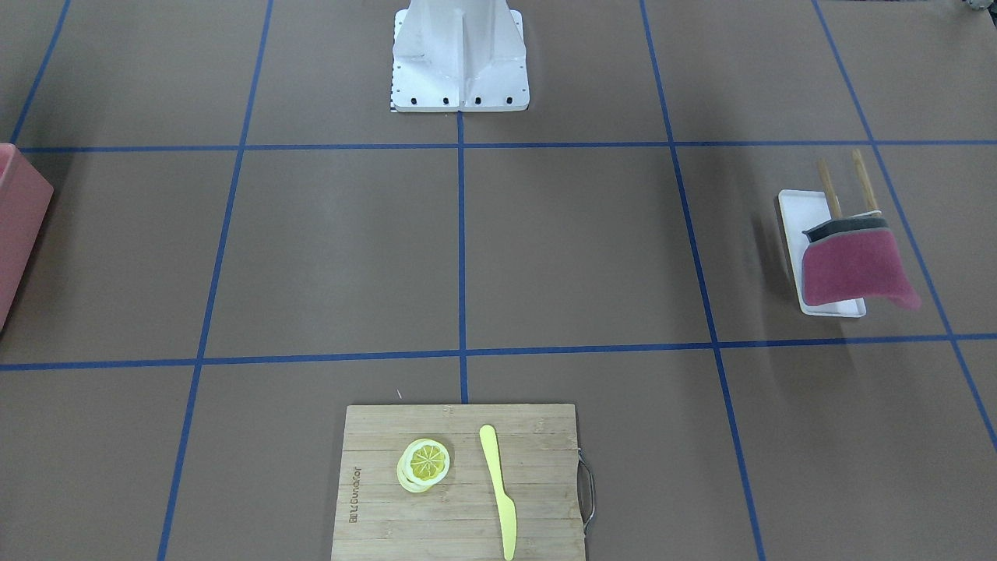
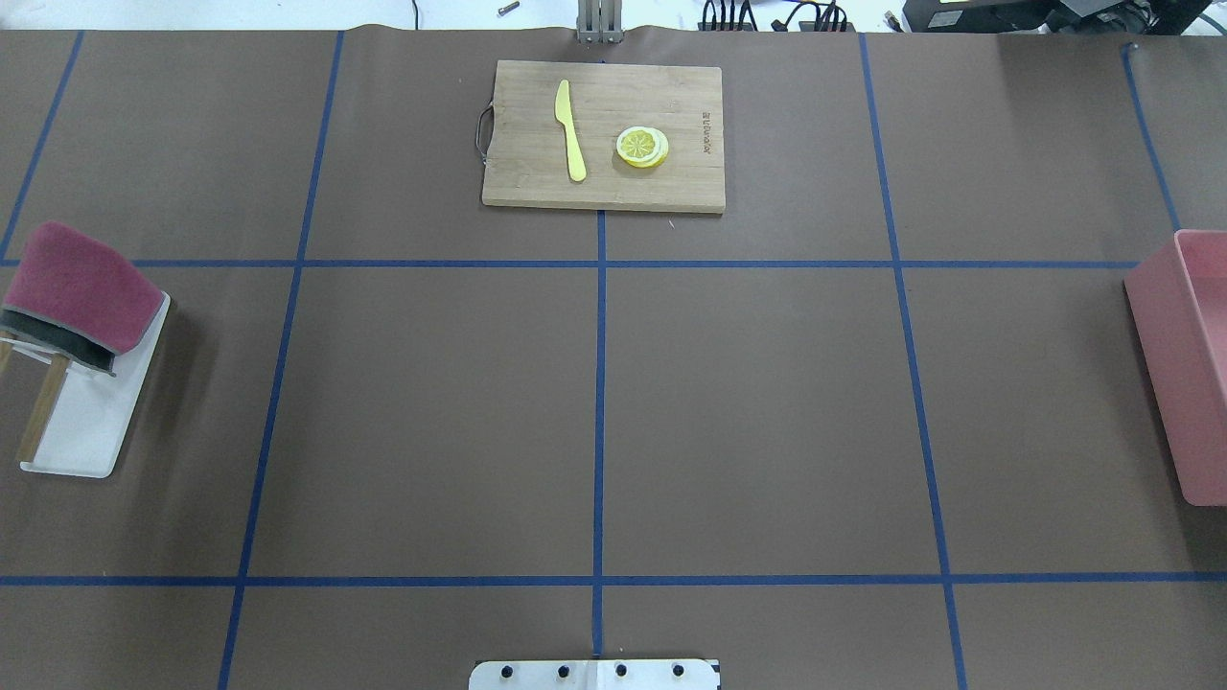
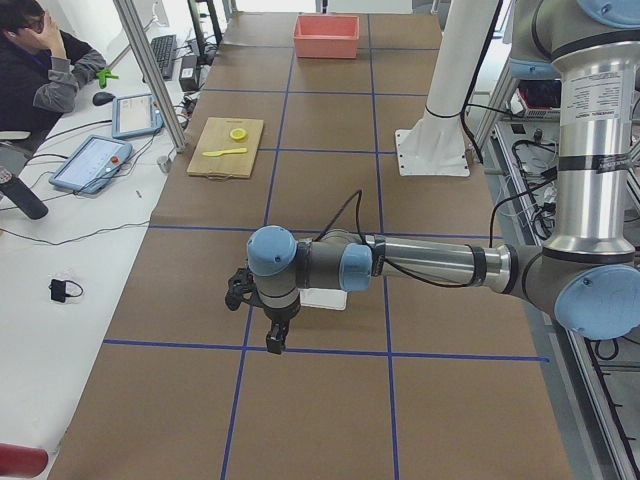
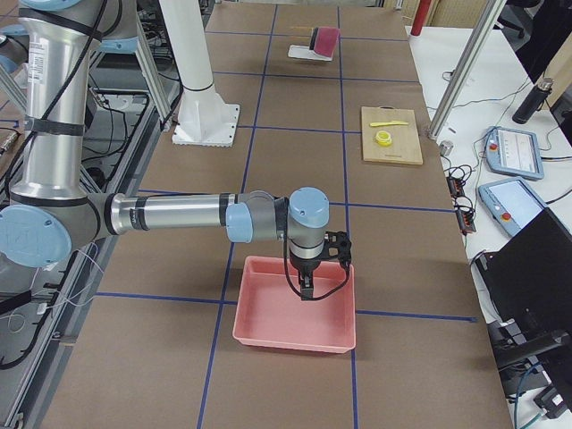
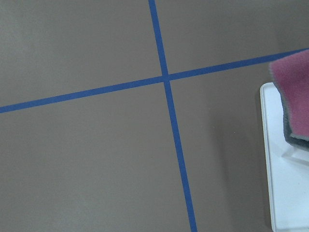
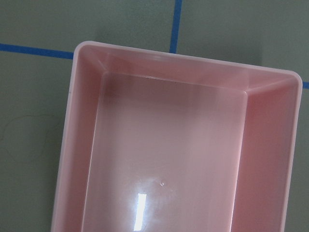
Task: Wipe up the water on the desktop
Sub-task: 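Close the left gripper on the pink sponge resting on the white holder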
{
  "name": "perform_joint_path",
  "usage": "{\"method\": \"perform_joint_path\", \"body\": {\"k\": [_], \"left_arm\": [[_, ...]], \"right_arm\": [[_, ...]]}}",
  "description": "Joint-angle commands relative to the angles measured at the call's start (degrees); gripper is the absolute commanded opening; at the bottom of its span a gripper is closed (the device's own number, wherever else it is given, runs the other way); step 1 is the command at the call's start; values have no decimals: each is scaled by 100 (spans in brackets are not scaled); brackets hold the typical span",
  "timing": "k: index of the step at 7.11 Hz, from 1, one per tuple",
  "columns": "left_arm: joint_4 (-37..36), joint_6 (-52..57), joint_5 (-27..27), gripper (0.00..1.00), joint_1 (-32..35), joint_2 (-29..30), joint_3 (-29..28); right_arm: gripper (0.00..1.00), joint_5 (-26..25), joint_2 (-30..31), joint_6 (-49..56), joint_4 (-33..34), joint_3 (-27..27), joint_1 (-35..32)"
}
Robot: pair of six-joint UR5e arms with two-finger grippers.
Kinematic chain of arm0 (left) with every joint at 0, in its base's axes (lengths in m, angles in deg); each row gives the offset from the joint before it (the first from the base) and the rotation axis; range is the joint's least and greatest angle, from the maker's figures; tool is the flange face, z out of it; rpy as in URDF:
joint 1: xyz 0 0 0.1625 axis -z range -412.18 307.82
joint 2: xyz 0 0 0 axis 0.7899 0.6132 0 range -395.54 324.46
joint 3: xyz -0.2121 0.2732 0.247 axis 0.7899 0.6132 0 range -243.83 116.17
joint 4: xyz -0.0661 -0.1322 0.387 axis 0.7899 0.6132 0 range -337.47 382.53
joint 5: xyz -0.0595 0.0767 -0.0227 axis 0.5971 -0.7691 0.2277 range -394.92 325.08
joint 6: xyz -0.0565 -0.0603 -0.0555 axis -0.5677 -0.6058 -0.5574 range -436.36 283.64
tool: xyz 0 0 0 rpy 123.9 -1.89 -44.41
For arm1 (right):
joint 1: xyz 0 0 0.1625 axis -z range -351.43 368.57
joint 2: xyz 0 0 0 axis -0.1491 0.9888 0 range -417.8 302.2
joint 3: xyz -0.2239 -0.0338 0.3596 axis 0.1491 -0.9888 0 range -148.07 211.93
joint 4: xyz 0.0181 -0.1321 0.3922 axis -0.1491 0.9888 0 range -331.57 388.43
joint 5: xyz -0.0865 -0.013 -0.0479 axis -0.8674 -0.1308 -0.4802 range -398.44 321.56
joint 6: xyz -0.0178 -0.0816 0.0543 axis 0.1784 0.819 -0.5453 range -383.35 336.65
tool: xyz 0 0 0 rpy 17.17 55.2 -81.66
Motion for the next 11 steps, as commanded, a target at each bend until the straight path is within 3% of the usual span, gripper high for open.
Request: {"method": "perform_joint_path", "body": {"k": [1,3,5,9,11], "left_arm": [[-25,11,1,99,-7,-251,458],[-16,11,-42,99,2,-322,479],[-25,11,-567,99,11,-323,636],[115,2,-517,99,20,-70,848],[834,-259,-526,99,72,335,542]], "right_arm": [[100,-9,-1,0,5,1,-5],[100,26,25,0,5,201,-40],[100,0,139,9,6,642,-41],[100,-61,8,0,-3,1204,-102],[100,-70,-80,-236,-38,1292,-251]]}}
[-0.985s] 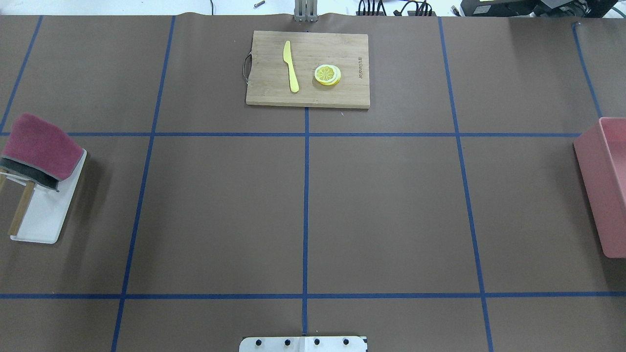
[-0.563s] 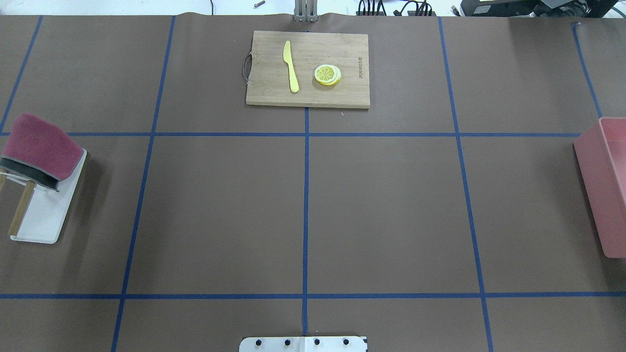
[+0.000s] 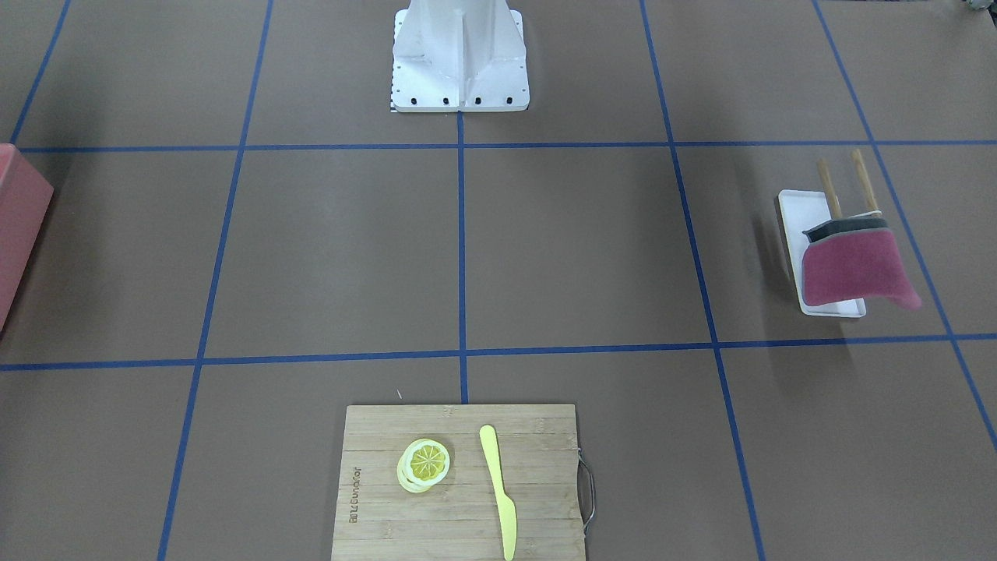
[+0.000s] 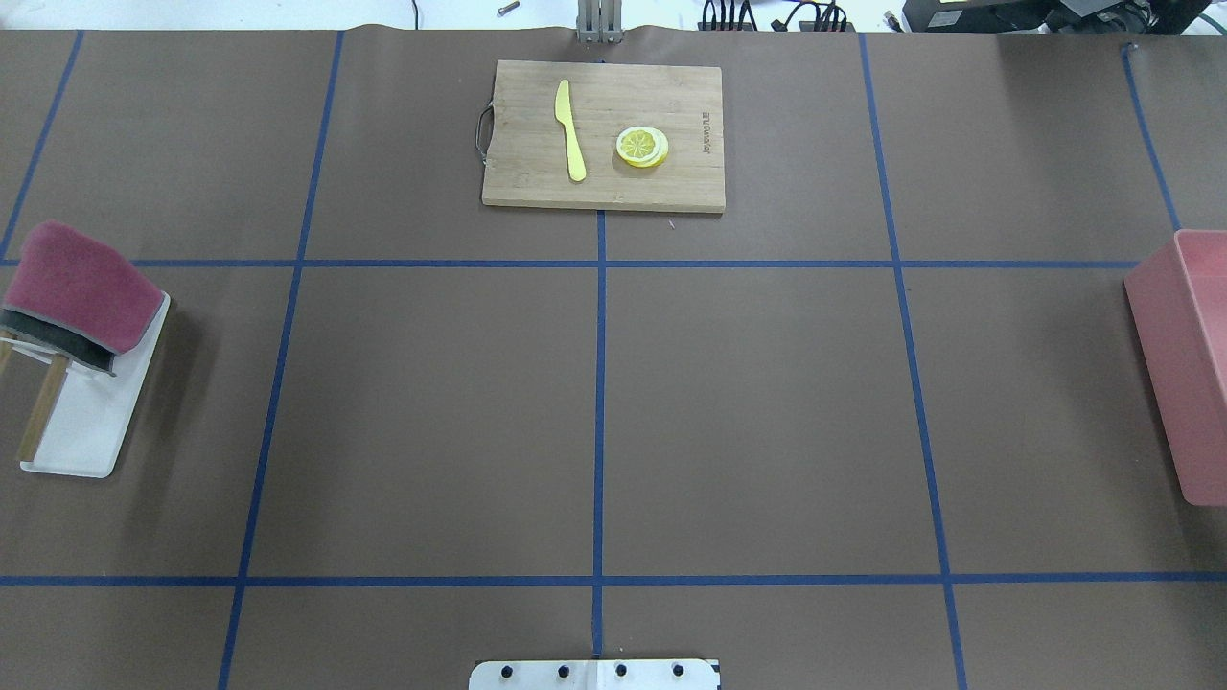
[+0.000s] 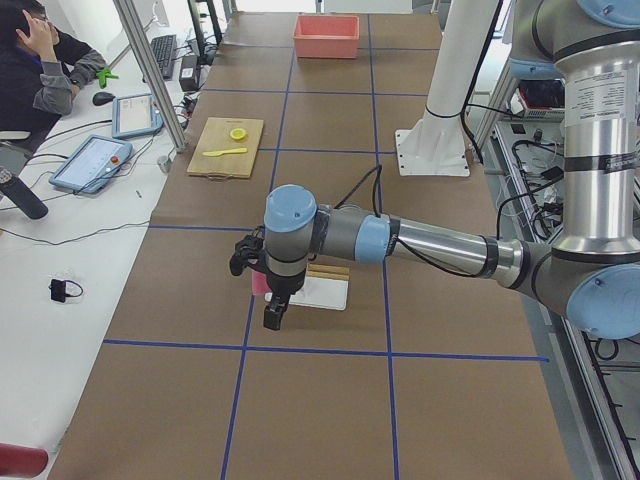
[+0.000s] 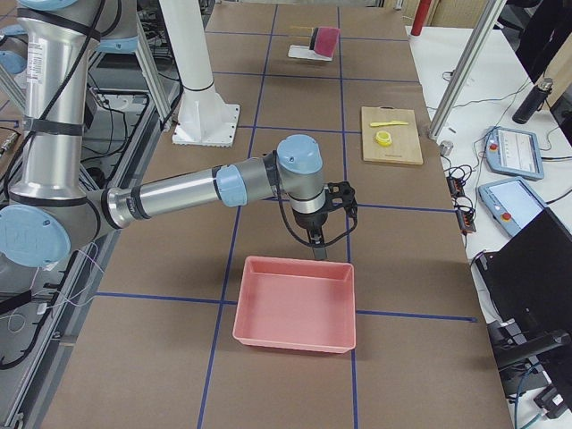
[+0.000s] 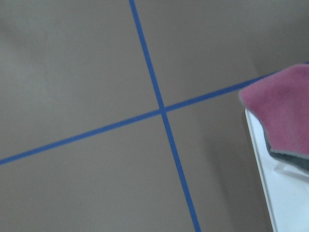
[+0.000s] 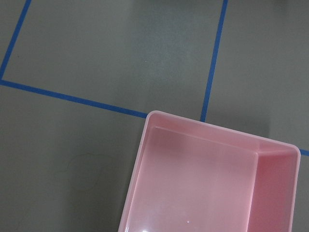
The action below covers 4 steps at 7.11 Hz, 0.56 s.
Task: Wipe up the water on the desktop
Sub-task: 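Close the left gripper on the pink sponge resting on the white holder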
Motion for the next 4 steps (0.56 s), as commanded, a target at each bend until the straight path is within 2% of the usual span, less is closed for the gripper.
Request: {"method": "perform_joint_path", "body": {"k": [1,2,4], "left_arm": [[507,-243,17,99,35,193,-183],[717,-287,17,99,26,220,-331],[841,-662,17,99,-70,255,-332]], "right_arm": [[100,-76,53,-176,-430,16,-79],[100,-60,97,-177,-704,-55,-79],[100,-59,45,-569,-733,-116,-70]]}}
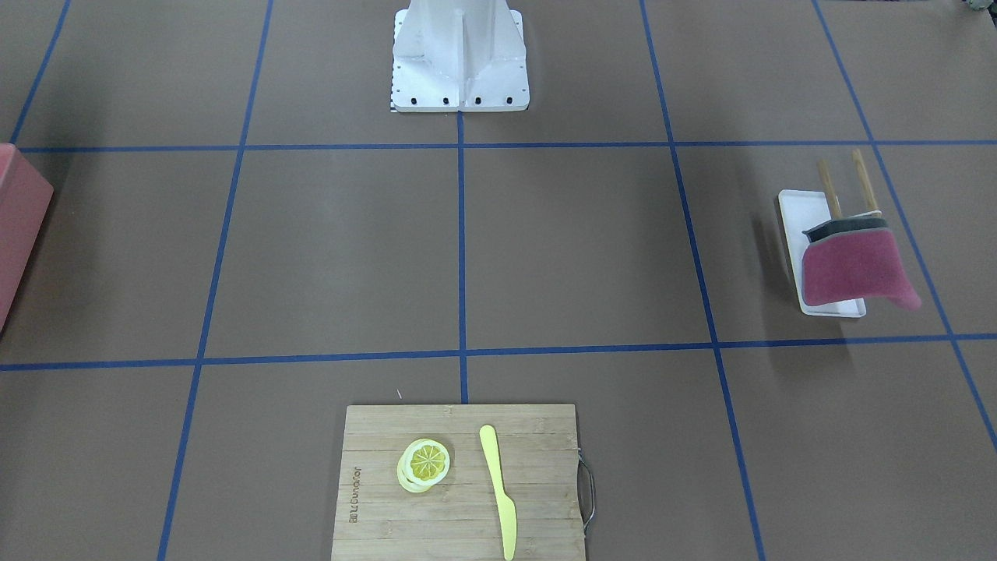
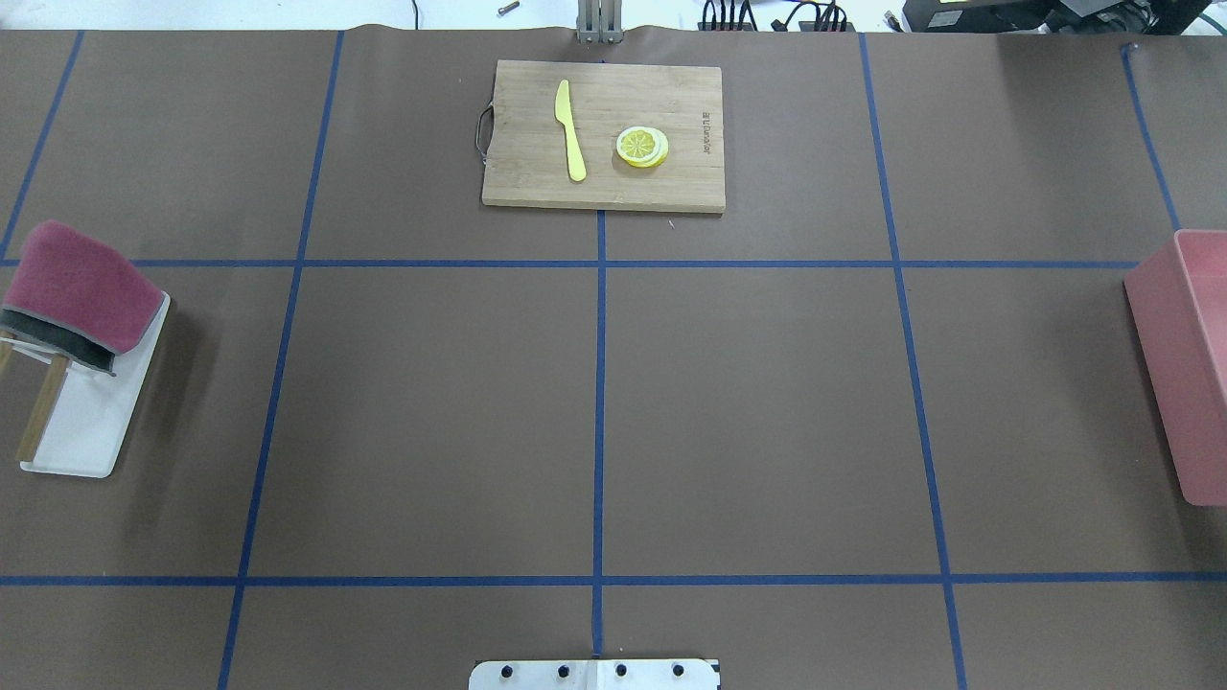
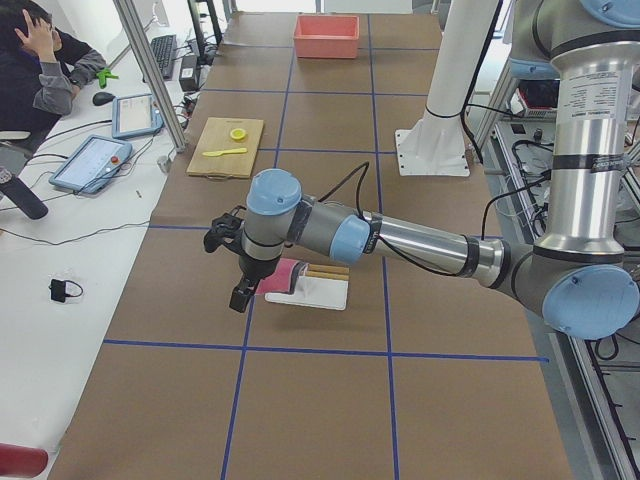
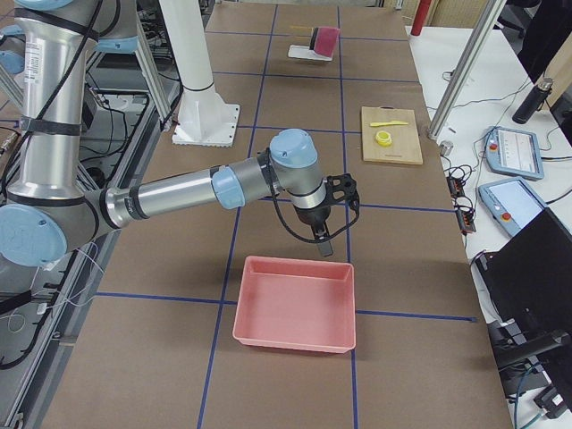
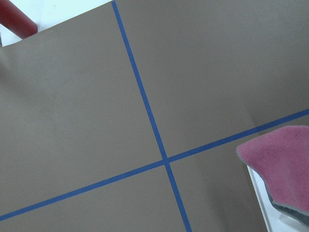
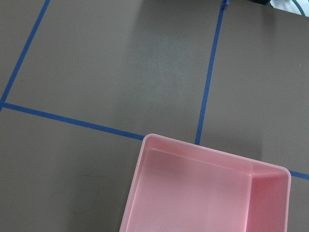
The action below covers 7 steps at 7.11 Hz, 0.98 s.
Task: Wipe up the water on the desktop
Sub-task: 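Close the left gripper on the pink sponge resting on the white holder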
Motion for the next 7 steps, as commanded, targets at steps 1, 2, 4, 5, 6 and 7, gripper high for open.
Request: {"method": "perform_joint_path", "body": {"k": [1,2,4,5,6,7], "left_arm": [[244,-701,18,99,-240,-8,-31],[549,-1715,149,99,-511,-61,-83],[1943,-3169,167,99,-1275,-105,-590],[2507,-3619,159,99,-1575,-97,-802],[2843,-3763,159,98,-1673,-88,-943],[2942,-3930,159,97,-1848,-88,-945]], "right_arm": [[100,17,-54,-619,-61,-67,74],[100,34,-63,-632,-61,-67,162],[100,35,-55,-632,-52,-76,189],[100,35,-55,-632,-61,-85,189],[100,35,-46,-623,-52,-85,189],[100,35,-29,-623,-52,-85,189]]}}
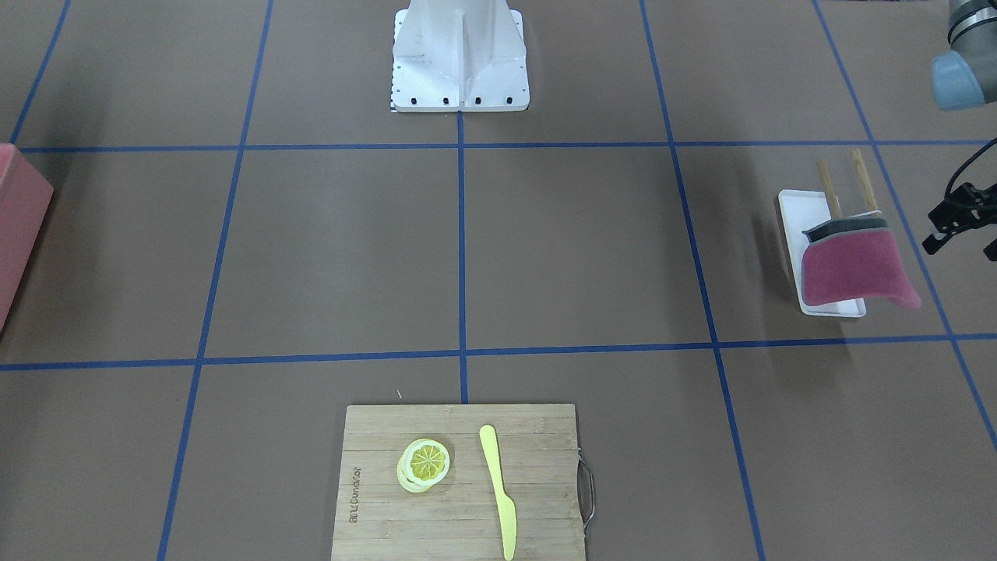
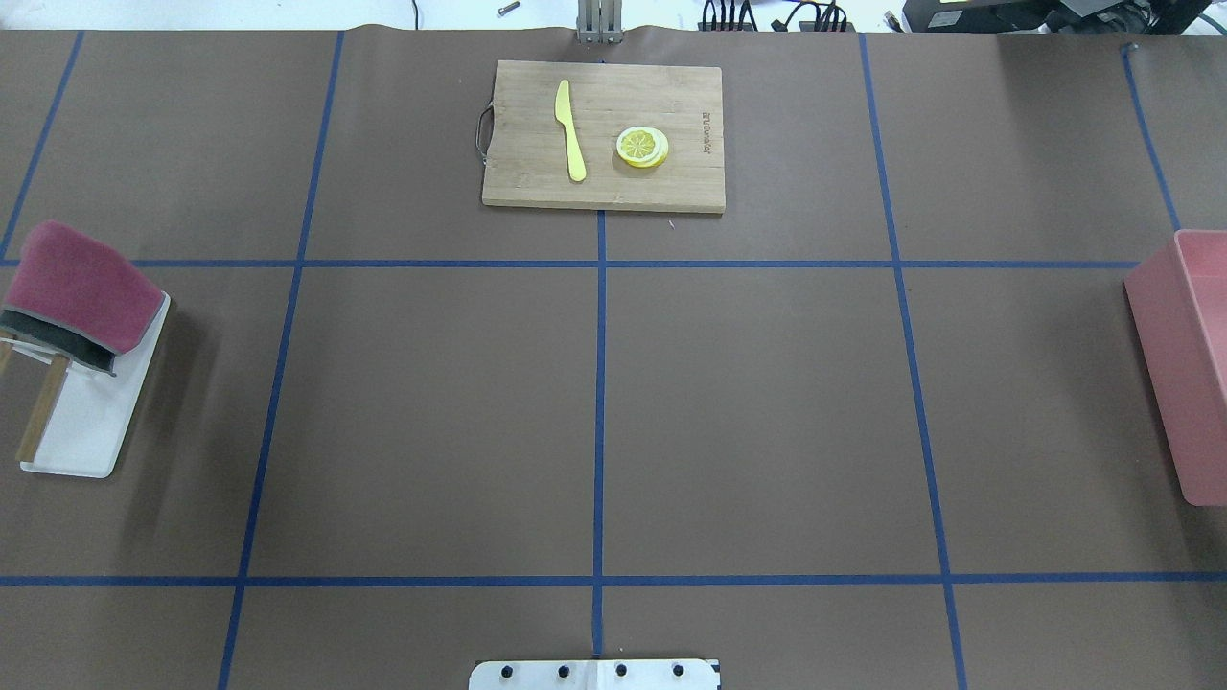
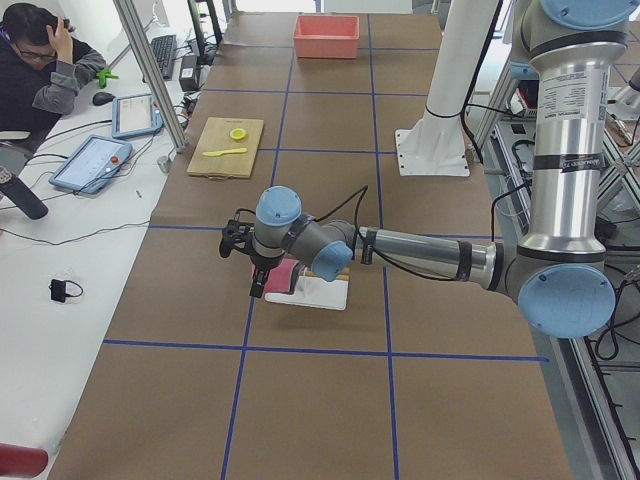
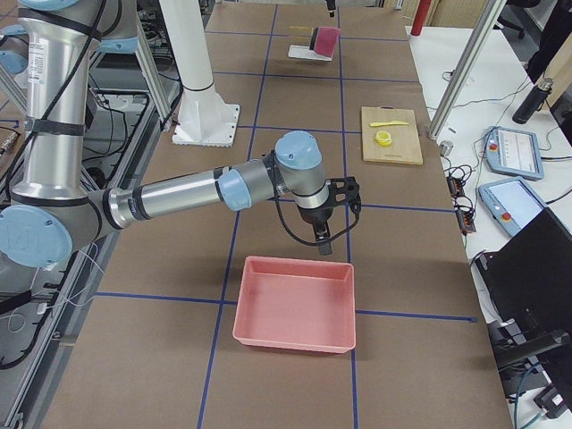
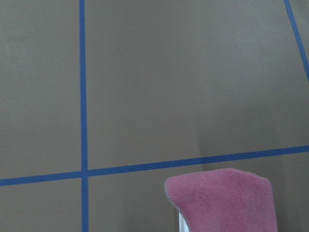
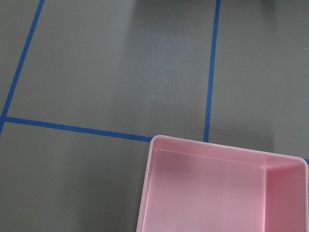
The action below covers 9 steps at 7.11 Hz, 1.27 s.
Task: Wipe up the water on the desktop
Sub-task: 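Close the left gripper on the pink sponge resting on the white holder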
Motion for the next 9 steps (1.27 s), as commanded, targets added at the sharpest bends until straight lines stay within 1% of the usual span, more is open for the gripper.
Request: {"method": "perform_joint_path", "body": {"k": [1,2,3,4,5,6,7,9], "left_arm": [[480,-469,-9,95,-396,-5,-102],[656,-627,-10,82,-502,4,-155],[718,-707,-1,55,-521,4,-155],[719,-708,-1,33,-521,13,-155],[719,-708,-1,18,-521,13,-155],[728,-708,-1,8,-521,4,-155],[728,-699,8,0,-512,4,-173],[728,-699,17,0,-512,-22,-129]], "right_arm": [[100,0,26,3,-6,7,1],[100,0,34,3,-6,-2,1],[100,0,34,3,-6,-2,1],[100,0,34,3,-6,7,1],[100,0,34,3,-6,7,1],[100,0,34,3,-6,7,1],[100,0,34,3,-6,7,1],[100,0,34,-6,-6,7,1]]}}
